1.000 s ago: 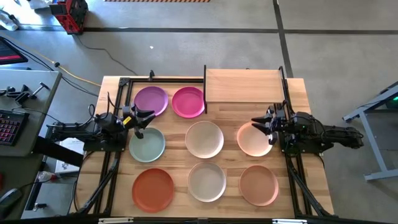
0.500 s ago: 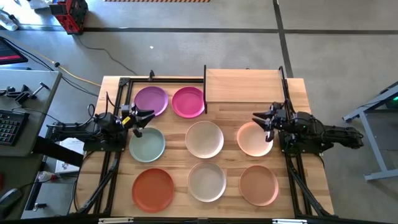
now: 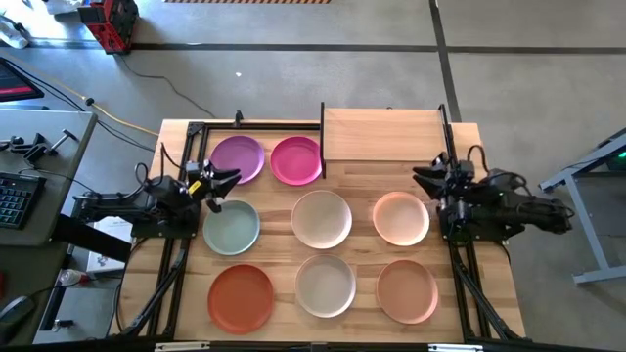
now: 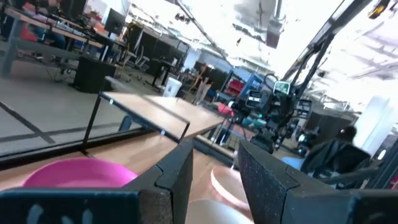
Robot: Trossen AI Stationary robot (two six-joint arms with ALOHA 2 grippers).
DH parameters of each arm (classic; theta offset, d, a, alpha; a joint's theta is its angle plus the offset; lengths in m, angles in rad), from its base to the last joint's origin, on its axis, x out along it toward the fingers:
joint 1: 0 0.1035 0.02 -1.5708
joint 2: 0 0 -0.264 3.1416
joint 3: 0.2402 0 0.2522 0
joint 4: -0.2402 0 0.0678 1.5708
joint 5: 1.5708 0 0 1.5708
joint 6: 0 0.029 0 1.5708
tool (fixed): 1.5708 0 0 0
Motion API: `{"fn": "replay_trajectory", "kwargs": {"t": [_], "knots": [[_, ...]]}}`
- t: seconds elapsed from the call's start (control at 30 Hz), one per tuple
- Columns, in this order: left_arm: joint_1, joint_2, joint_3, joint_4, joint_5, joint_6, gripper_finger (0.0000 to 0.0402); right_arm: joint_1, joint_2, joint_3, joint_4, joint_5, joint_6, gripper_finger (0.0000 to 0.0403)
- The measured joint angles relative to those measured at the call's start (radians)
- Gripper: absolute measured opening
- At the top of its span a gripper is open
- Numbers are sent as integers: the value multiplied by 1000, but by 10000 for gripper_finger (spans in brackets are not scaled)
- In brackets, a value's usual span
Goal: Place and stack plates onto a shelf
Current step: Put the top right brown plate into the shelf
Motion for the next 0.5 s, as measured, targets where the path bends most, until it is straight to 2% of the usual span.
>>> {"fn": "replay_trajectory", "kwargs": {"t": [0.13, 0.3, 0.5], "knots": [[0, 0, 48, 4, -1, 17, 117, 0, 87, 107, -64, -1, -26, 99], [0, 23, 123, 5, -17, 60, 117, 0, 260, 248, -147, -1, -49, 99], [0, 105, 226, -63, -64, 132, 117, 0, 471, 379, -302, -1, 40, 99]]}}
